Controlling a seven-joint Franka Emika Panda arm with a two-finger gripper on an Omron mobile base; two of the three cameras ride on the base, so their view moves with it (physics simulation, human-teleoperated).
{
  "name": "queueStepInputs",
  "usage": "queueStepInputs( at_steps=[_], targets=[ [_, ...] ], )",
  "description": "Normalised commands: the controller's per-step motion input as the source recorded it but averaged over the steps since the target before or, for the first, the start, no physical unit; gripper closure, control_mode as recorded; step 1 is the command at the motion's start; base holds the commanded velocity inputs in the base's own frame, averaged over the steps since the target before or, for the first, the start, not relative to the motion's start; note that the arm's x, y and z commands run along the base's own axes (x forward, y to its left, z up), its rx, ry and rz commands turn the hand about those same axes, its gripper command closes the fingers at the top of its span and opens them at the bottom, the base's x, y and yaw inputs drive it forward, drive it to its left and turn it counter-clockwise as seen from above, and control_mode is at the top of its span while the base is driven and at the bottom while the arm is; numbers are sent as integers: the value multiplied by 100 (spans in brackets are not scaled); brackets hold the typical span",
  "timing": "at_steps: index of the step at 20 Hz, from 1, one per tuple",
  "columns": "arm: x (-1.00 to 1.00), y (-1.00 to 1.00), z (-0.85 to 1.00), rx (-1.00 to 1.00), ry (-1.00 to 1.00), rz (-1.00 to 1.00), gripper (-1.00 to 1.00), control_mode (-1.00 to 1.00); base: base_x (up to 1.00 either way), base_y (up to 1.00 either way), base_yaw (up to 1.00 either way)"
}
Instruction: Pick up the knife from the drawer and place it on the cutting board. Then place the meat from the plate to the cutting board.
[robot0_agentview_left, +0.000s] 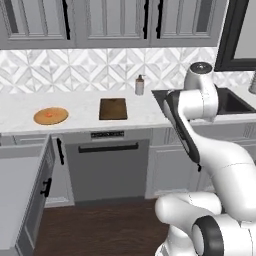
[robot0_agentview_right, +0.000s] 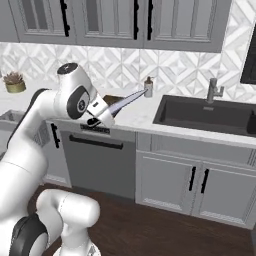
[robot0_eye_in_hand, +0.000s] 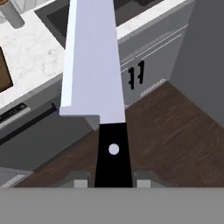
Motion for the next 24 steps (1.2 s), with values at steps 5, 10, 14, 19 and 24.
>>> queueStepInputs(
  at_steps=[5,10,14,19,24],
  targets=[
    [0,0,0,0,0,0,100,100,93,8,-2],
    [0,0,0,0,0,0,100,100,32,56,0],
    [0,0,0,0,0,0,100,100,18,56,-3],
    [0,0,0,0,0,0,100,100,27,30,-10],
    [0,0,0,0,0,0,100,100,35,16,-8]
  ],
)
